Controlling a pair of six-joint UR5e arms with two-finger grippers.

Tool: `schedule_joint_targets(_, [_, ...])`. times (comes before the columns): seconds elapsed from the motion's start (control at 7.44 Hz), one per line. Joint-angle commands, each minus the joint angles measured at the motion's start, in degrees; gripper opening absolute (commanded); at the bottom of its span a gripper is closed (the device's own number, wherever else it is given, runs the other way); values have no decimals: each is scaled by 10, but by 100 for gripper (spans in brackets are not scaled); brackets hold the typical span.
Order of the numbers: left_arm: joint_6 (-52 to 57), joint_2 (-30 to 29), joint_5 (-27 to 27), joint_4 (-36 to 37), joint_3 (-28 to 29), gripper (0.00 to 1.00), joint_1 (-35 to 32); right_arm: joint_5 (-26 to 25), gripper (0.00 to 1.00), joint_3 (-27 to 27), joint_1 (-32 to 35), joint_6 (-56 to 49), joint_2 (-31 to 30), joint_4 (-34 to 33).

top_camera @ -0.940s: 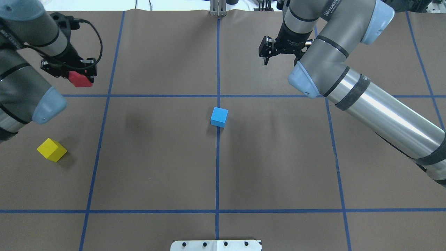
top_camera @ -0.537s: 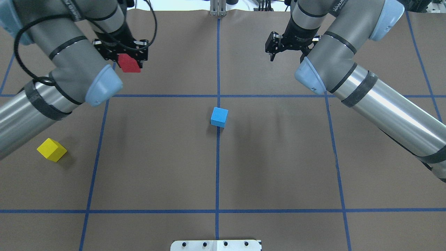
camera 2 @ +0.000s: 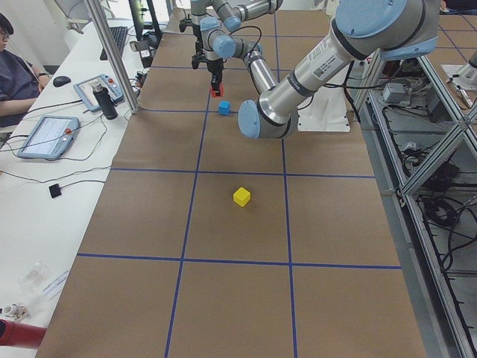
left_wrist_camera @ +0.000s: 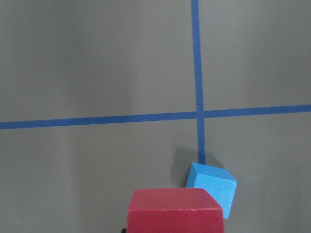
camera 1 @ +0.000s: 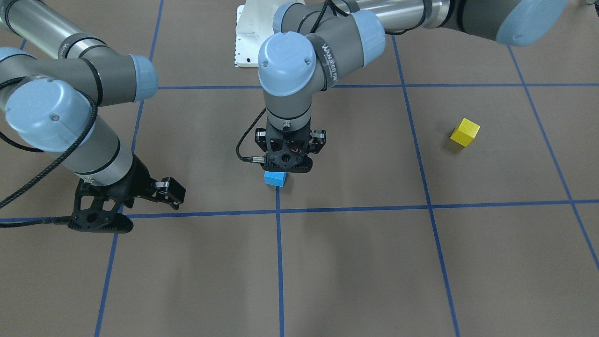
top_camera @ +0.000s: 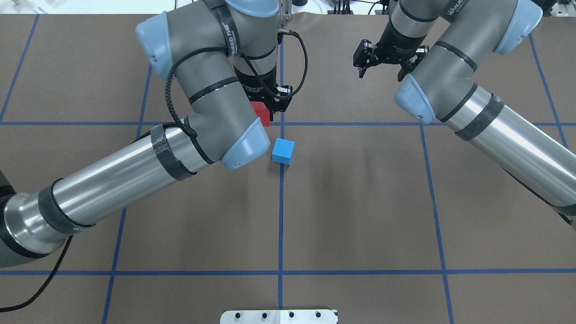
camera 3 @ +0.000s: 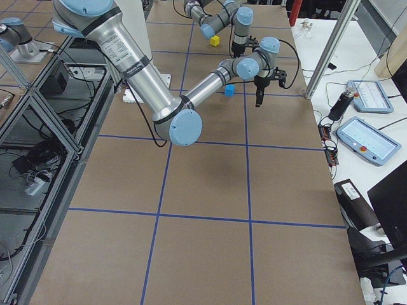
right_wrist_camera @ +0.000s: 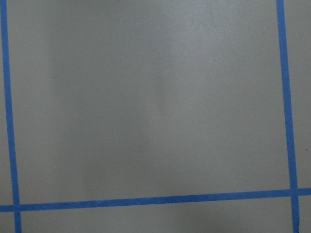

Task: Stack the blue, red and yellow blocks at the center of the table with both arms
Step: 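Carry the red cube with the left gripper onto the blue cube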

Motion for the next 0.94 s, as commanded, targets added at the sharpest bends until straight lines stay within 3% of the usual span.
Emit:
schedule_joint_targets(0.0, [14, -1, 9, -72, 57, 0, 17, 7, 99, 23, 23, -33, -34, 0])
schedule_joint_targets(0.81, [37, 6, 11, -112, 71, 0, 36, 7, 99, 44, 32, -54, -71, 2])
